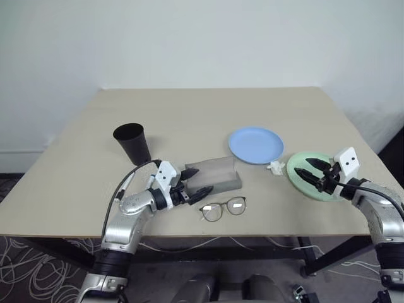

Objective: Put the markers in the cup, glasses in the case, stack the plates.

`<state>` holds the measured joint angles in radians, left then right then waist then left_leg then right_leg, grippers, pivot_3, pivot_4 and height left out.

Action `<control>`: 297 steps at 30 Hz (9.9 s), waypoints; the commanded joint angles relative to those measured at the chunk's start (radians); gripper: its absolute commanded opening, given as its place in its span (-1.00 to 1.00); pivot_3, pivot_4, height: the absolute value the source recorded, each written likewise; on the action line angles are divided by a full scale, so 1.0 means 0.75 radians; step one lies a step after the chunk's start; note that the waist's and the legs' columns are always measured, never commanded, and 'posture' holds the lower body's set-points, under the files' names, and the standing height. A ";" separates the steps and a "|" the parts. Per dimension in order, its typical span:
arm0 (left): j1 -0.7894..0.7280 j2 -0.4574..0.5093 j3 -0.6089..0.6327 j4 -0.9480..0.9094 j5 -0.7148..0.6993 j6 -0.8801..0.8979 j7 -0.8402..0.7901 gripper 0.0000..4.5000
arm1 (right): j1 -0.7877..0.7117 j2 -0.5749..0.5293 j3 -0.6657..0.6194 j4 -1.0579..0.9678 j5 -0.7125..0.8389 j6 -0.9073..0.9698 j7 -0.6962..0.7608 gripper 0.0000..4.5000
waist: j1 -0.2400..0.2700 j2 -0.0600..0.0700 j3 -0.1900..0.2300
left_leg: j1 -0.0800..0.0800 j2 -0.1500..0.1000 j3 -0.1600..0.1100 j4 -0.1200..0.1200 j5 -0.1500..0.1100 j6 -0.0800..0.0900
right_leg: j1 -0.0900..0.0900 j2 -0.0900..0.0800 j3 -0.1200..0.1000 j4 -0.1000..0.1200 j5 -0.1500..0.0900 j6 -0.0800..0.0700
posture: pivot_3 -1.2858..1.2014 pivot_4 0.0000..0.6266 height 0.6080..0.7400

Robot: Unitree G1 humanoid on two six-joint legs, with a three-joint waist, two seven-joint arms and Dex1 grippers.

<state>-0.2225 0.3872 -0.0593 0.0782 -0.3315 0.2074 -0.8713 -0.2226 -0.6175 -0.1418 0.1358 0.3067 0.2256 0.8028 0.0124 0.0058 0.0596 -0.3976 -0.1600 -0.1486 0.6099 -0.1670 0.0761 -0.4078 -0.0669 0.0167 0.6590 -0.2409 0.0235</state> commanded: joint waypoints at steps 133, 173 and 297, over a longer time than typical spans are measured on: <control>-0.181 -0.114 -0.090 -0.024 -0.011 0.056 -0.062 0.89 | -0.553 0.186 0.353 0.401 -0.505 0.360 -0.160 0.87 | -0.008 0.001 0.000 | 0.003 0.009 0.004 0.003 0.001 -0.002 | -0.002 0.016 0.009 0.001 0.006 -0.007 | 0.03 -1.00 0.97; -0.248 -0.110 -0.063 0.131 0.109 -0.105 0.060 0.89 | -1.085 0.298 0.417 1.116 -0.561 -0.128 -0.164 -0.71 | -0.005 0.001 0.000 | 0.003 0.011 0.004 0.004 0.001 -0.003 | -0.003 0.018 0.002 -0.001 0.011 -0.014 | 0.03 -1.00 0.97; -1.009 0.106 -0.433 0.793 0.608 -0.180 -0.466 -0.99 | -0.218 0.201 0.250 0.361 -0.064 -0.377 0.445 0.68 | -0.009 0.000 0.001 | 0.001 0.018 0.003 0.006 0.001 -0.005 | 0.000 0.020 0.002 -0.001 0.010 -0.011 | 0.03 -1.00 0.97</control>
<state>-0.9384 0.4714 -0.3800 0.6625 0.0993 0.1038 -1.2408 -0.3616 -0.4664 0.0561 0.4449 0.2521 -0.0393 1.1388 0.0059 0.0057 0.0600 -0.3968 -0.1469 -0.1461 0.6148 -0.1663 0.0722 -0.4080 -0.0522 0.0181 0.6585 -0.2334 0.0151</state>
